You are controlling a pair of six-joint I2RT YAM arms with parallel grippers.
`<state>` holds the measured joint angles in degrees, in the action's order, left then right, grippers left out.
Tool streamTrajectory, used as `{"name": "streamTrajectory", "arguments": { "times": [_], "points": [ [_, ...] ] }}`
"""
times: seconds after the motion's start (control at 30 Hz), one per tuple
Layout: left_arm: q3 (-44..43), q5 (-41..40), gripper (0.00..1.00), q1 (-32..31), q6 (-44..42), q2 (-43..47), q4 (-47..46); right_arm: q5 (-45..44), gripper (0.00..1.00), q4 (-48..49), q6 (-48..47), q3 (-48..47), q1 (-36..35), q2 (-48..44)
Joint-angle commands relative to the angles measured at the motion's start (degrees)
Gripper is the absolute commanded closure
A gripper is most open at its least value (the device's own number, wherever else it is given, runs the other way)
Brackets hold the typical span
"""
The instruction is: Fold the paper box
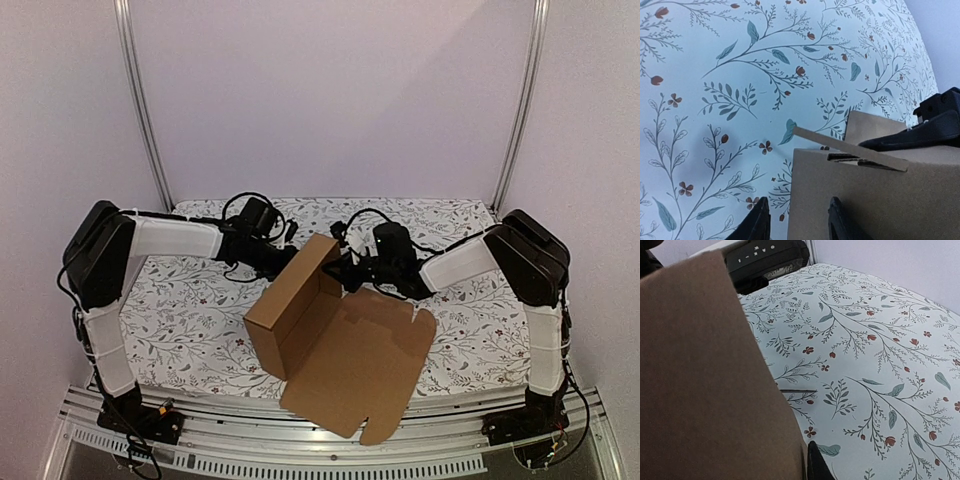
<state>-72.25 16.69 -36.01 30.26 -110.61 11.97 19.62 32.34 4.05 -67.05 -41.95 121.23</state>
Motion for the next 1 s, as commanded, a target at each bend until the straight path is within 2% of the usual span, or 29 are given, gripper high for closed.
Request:
{"name": "streamTrajectory", "arguments": {
  "times": [0.0, 0.17, 0.43, 0.67, 0.97],
  "points": [
    [0.3, -2.5, 0.60, -4.4, 1.0, 1.6, 2.4, -0.5, 0.87, -2.2, -3.0, 1.2, -1.5, -0.8],
    [0.1, -5.3, 0.60, -3.3, -1.5, 4.4, 4.9, 4.0, 0.77, -2.2, -0.6, 2.0, 0.1, -4.0],
    [1.6, -2.9, 0.60, -3.1, -0.7, 5.6, 2.7, 9.3, 0.63, -2.3, 3.0, -1.1, 1.0, -4.7],
    [1.4, -2.6, 0.60, -3.4, 0.3, 5.5, 1.9, 8.3, 0.75, -2.0, 4.4, -2.0, 1.1, -2.9],
    [0.0, -3.6, 0.61, -3.8, -0.5, 6.1, 3.8, 6.3, 0.75, -2.3, 2.7, -0.5, 1.1, -3.9]
  ]
}}
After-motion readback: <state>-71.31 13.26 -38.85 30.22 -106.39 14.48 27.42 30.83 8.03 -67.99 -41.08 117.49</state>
